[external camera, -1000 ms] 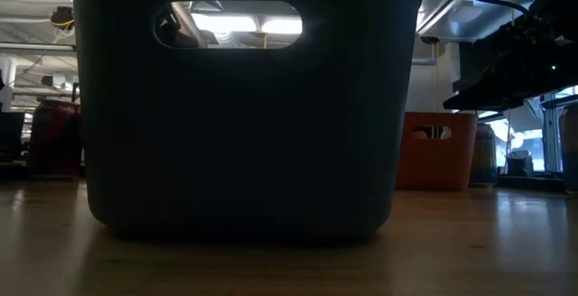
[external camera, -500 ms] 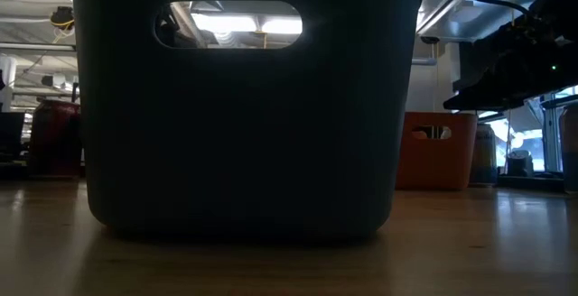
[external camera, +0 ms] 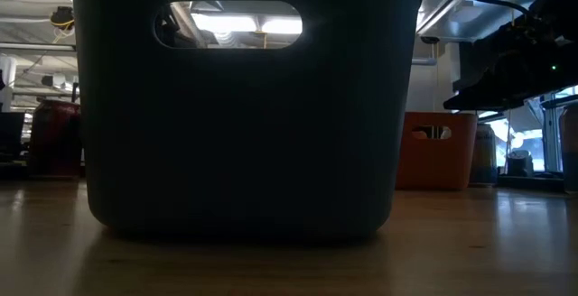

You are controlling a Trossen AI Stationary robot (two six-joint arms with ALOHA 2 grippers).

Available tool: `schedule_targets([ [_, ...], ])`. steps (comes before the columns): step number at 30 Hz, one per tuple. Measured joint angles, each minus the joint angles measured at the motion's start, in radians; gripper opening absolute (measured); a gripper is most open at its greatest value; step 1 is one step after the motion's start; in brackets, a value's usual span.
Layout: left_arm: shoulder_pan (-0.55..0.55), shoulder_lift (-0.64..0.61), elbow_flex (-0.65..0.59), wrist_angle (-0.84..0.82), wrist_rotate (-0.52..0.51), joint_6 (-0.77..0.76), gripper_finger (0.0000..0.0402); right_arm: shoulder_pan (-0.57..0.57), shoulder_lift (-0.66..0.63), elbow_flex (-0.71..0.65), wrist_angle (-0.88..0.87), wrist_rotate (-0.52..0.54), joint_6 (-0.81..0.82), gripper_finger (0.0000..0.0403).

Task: Sort soda cans
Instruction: Put the green soda can into the yellow bin

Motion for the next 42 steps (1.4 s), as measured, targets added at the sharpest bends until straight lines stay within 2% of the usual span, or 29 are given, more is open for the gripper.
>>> schedule_targets([
  [6, 0.0, 0.004, -0.004, 0.001, 0.045, 0.02, 0.0335, 0.0, 0.0, 0.0, -0.001, -0.001, 0.0, 0.0012],
  [16, 0.0, 0.004, -0.004, 0.003, 0.063, 0.04, 0.0335, 0.0, 0.0, 0.0, -0.005, -0.001, 0.0, 0.0012],
  [23, 0.0, 0.003, -0.003, 0.003, 0.064, 0.051, 0.0301, 0.0, 0.0, 0.0, -0.005, -0.001, -0.001, 0.0012],
  [31, 0.0, 0.003, -0.001, -0.001, 0.055, 0.08, 0.0301, 0.0, 0.0, 0.0, -0.006, -0.001, -0.001, 0.0012],
  [42, -0.032, -0.035, 0.106, -0.116, 0.034, 0.068, 0.0301, 0.0, 0.0, 0.0, -0.006, 0.0, -0.001, 0.0012],
])
